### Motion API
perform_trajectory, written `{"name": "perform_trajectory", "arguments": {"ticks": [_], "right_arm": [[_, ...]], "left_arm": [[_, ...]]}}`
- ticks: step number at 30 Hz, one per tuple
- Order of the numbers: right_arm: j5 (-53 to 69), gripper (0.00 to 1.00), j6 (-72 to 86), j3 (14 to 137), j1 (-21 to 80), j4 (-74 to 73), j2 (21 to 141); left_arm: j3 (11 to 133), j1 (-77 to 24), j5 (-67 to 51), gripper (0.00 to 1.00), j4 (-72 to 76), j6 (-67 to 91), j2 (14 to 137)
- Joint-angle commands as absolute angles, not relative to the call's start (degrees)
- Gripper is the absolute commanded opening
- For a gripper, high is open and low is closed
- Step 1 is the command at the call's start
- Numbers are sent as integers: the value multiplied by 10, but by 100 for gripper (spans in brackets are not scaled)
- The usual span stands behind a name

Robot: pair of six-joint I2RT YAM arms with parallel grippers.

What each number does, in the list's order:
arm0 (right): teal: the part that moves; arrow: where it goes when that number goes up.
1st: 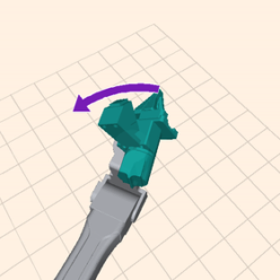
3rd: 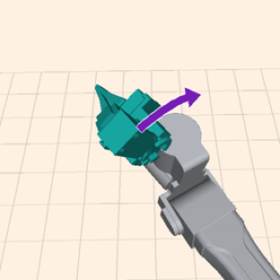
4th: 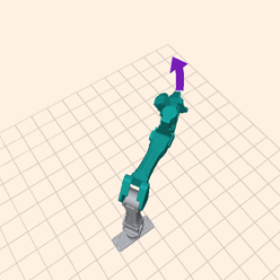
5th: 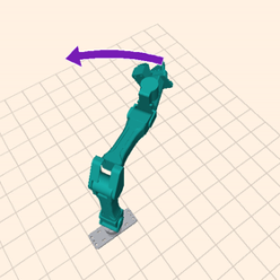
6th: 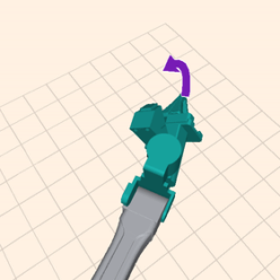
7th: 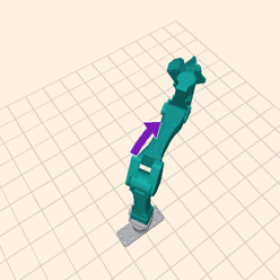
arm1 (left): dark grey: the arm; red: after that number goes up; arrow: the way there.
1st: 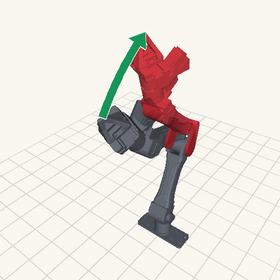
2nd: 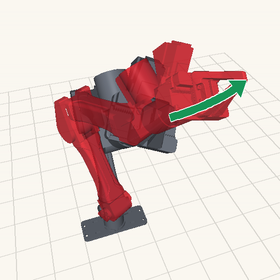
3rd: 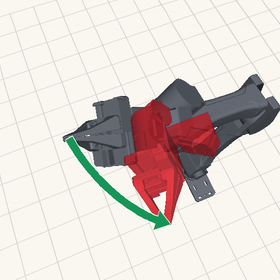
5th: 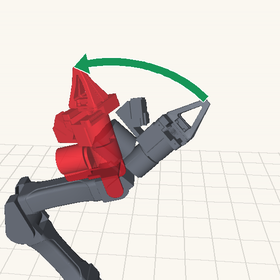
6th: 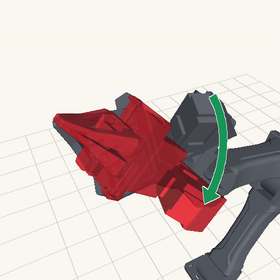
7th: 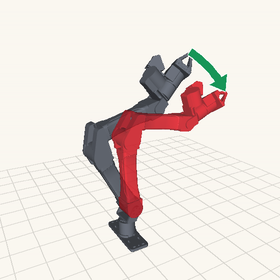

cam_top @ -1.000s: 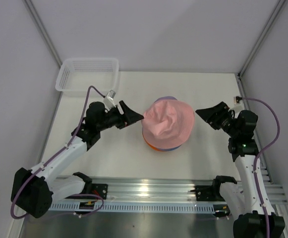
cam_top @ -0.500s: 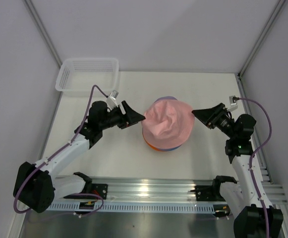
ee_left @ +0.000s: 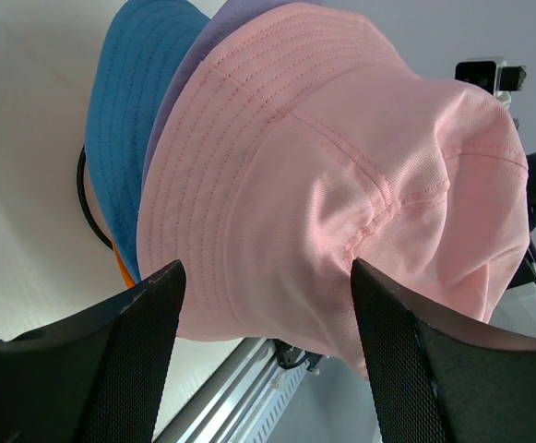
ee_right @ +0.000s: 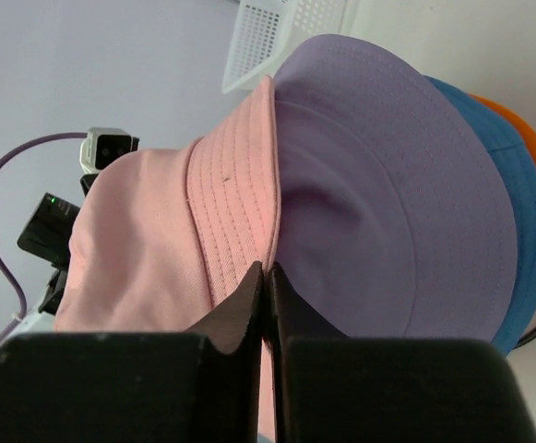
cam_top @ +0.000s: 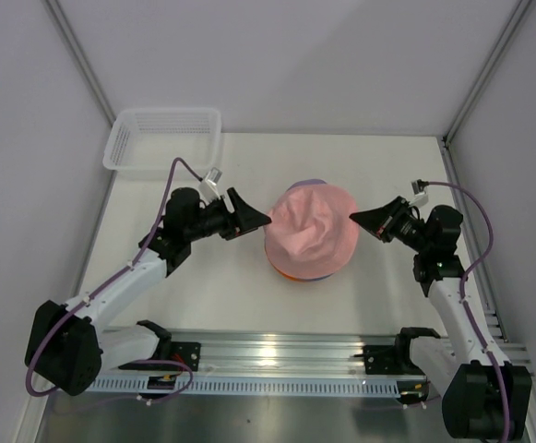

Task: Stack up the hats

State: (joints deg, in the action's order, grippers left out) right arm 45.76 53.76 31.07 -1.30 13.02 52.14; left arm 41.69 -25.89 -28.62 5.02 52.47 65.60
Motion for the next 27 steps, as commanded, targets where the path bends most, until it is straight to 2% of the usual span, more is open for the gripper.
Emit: {"name": "perform_trajectory", "arguments": {"ticks": [1,6,21,27], "right_arm": [[438,0,497,350,-11,84,521],[381,0,500,341,-46,30,508],[396,0,539,219,-56,122,502],[393,0,519,210,-55,122,510]], "left_arm": [[416,-255,-298,75,74,518,656],[402,-255,-309,74,105,540,657],[381,-260,-303,62,175,599,705],[397,-275,-304,62,183,600,729]]}}
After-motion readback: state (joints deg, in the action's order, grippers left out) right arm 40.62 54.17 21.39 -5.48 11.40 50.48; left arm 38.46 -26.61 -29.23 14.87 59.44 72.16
